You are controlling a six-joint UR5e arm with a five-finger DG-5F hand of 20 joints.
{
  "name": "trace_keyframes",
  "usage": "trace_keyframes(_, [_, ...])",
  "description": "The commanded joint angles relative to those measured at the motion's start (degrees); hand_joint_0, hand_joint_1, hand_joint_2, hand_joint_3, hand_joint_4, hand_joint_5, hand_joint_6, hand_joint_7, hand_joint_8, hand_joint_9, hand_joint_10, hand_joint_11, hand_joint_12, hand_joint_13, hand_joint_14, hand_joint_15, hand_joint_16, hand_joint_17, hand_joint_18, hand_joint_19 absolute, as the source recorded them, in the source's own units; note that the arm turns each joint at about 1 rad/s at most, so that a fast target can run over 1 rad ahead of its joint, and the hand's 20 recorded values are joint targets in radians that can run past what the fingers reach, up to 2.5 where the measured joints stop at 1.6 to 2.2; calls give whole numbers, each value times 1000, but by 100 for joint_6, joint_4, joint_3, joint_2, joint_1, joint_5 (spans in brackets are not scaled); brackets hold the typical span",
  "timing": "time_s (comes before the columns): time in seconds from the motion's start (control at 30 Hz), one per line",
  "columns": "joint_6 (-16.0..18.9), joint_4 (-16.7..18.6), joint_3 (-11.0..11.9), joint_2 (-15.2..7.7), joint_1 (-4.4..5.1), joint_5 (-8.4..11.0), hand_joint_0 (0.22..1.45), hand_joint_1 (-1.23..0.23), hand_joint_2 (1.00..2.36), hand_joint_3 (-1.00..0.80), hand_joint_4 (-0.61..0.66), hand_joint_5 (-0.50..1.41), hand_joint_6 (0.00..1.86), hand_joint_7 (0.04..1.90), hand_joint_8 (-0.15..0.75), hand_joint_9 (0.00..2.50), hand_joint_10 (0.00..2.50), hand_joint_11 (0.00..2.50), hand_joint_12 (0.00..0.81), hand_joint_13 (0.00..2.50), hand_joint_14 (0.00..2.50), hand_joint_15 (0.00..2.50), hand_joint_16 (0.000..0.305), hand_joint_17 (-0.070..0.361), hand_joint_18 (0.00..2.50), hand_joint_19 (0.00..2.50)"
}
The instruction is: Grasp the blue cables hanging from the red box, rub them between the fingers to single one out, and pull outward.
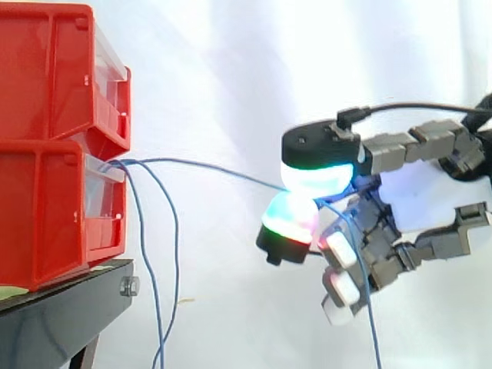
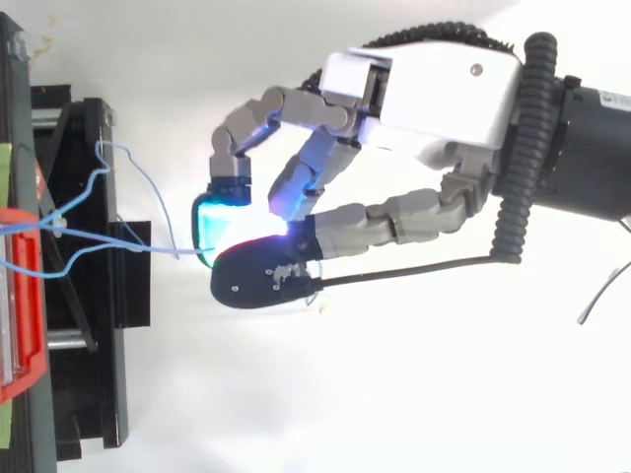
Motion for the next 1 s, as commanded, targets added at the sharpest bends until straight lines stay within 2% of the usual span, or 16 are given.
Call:
trace_keyframes(0.0, [18, 249, -287, 0, 35, -7, 614, -839, 1011, 129, -34, -85, 905, 1176, 321, 1230, 19, 560, 367, 1004, 25, 589, 54, 121, 793, 448])
trace_keyframes(0.13, [9, 706, -533, 0, 62, -7, 614, -838, 1010, 126, -33, -85, 905, 1177, 323, 1230, 18, 556, 366, 1004, 25, 590, 54, 120, 793, 447])
trace_keyframes(0.17, [9, 952, -647, 0, 70, -7, 614, -839, 1010, 127, -32, -85, 905, 1180, 323, 1229, 18, 557, 367, 1003, 25, 598, 53, 120, 793, 447])
trace_keyframes(0.2, [9, 952, -647, 0, 70, -7, 614, -839, 1010, 127, -32, -85, 905, 1180, 323, 1229, 18, 557, 367, 1003, 25, 598, 53, 120, 793, 447])
trace_keyframes(0.23, [-8, 1444, -823, 0, 79, -7, 614, -838, 1011, 126, -32, -86, 905, 1176, 322, 1229, 18, 559, 366, 1004, 25, 598, 54, 121, 792, 447])
trace_keyframes(0.3, [-8, 1726, -920, 0, 97, -7, 614, -838, 1010, 126, -30, -85, 905, 1175, 321, 1230, 18, 558, 370, 1005, 25, 598, 53, 120, 793, 447])
trace_keyframes(0.37, [-8, 1805, -937, 0, 97, 11, 614, -837, 1010, 126, -31, -86, 905, 1173, 323, 1232, 18, 559, 366, 1004, 26, 604, 54, 121, 792, 447])
trace_keyframes(0.97, [-17, 1743, -937, 0, 97, 20, 611, -830, 1010, 121, -24, -86, 906, 1156, 321, 1235, 18, 556, 367, 1009, 26, 602, 54, 121, 788, 445])
